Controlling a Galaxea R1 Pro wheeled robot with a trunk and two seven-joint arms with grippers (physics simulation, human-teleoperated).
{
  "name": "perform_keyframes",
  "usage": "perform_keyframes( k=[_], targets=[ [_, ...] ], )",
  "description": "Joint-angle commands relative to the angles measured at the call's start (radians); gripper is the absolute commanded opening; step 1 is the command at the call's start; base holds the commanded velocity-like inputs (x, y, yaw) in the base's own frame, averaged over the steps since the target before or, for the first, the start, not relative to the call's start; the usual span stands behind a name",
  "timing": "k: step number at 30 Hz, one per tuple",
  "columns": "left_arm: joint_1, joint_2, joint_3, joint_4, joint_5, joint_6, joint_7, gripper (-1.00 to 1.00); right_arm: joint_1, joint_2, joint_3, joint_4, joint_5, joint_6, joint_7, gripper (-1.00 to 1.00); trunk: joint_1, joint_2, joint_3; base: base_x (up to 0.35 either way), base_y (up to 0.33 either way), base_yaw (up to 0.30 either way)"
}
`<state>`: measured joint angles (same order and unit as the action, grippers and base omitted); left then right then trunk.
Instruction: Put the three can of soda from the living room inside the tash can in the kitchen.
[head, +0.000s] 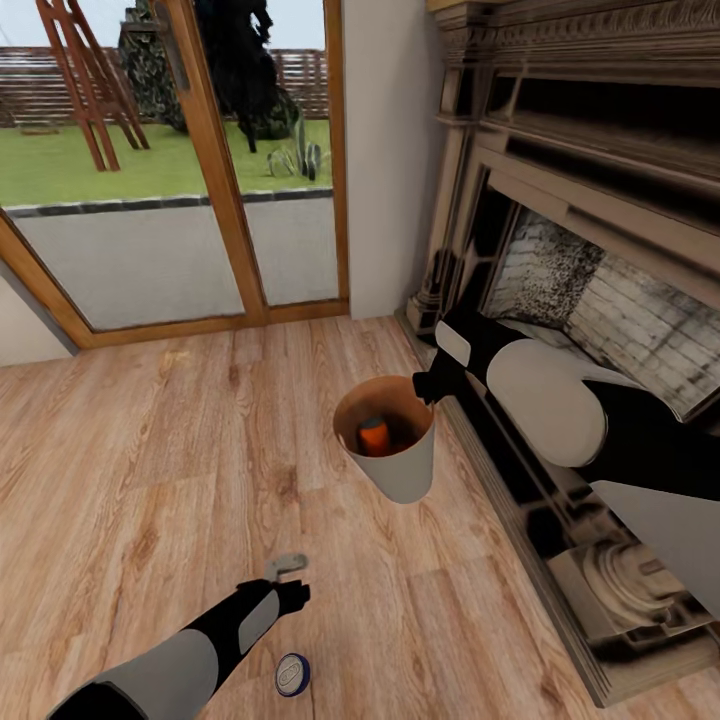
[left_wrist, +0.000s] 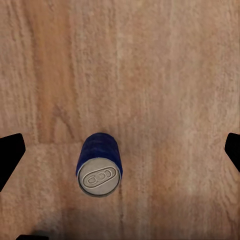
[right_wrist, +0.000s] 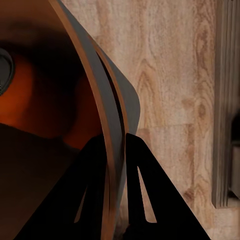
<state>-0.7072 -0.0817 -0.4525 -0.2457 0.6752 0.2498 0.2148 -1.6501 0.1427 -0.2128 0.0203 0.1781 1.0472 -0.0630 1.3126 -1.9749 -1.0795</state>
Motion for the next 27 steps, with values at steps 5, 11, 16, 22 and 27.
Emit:
perform_keyframes(
  k=[5, 11, 16, 22, 27],
  targets=[
    [0.001, 0.0, -0.001, 0.006, -0.002, -0.015, 0.0, 1.0, 0.0, 0.0, -0.016, 0.0, -0.02, 0.0, 0.002, -1.0, 0.0, 0.0, 0.0, 0.0, 0.0, 0.0],
    [0.001, -0.001, -0.002, 0.008, -0.003, -0.02, 0.0, 1.0, -0.001, 0.0, -0.016, 0.0, -0.02, 0.0, 0.002, -1.0, 0.015, -0.028, -0.012, 0.0, 0.0, 0.0],
    [0.002, -0.001, -0.002, 0.008, -0.005, -0.022, 0.0, 1.0, -0.001, -0.001, -0.016, 0.0, -0.019, 0.0, 0.002, -1.0, 0.034, -0.063, -0.028, 0.0, 0.0, 0.0],
    [0.002, -0.003, -0.002, 0.009, -0.007, -0.022, 0.0, 1.0, 0.0, -0.002, -0.016, 0.0, -0.018, 0.0, 0.002, -1.0, 0.057, -0.105, -0.047, 0.0, 0.0, 0.0],
    [0.007, -0.004, -0.003, 0.009, -0.008, -0.023, 0.0, 1.0, 0.0, -0.002, -0.015, 0.0, -0.017, 0.0, 0.002, -1.0, 0.077, -0.14, -0.063, 0.0, 0.0, 0.0]
  ],
)
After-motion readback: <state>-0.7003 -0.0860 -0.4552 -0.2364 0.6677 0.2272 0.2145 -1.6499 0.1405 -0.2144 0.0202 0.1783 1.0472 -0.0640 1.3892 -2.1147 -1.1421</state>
